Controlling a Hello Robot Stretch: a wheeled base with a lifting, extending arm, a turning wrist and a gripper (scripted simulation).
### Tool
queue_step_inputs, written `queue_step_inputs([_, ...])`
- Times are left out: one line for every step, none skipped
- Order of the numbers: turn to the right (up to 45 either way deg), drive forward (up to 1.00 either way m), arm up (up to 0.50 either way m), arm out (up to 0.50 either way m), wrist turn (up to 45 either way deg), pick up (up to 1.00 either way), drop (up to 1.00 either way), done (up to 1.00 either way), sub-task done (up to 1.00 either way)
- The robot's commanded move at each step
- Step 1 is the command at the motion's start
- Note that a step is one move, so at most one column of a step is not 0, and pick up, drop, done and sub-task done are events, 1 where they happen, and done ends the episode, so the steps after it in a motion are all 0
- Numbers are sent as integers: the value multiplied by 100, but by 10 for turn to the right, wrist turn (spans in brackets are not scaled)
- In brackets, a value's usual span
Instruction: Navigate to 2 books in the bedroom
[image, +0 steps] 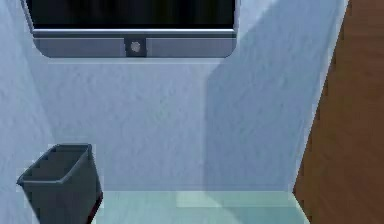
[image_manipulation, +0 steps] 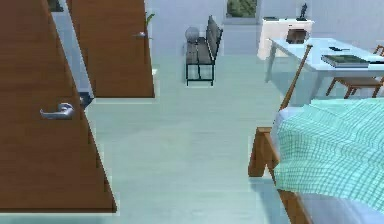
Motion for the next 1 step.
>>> queue_step_inputs([450,0,0,0,0,0,0,0,0])
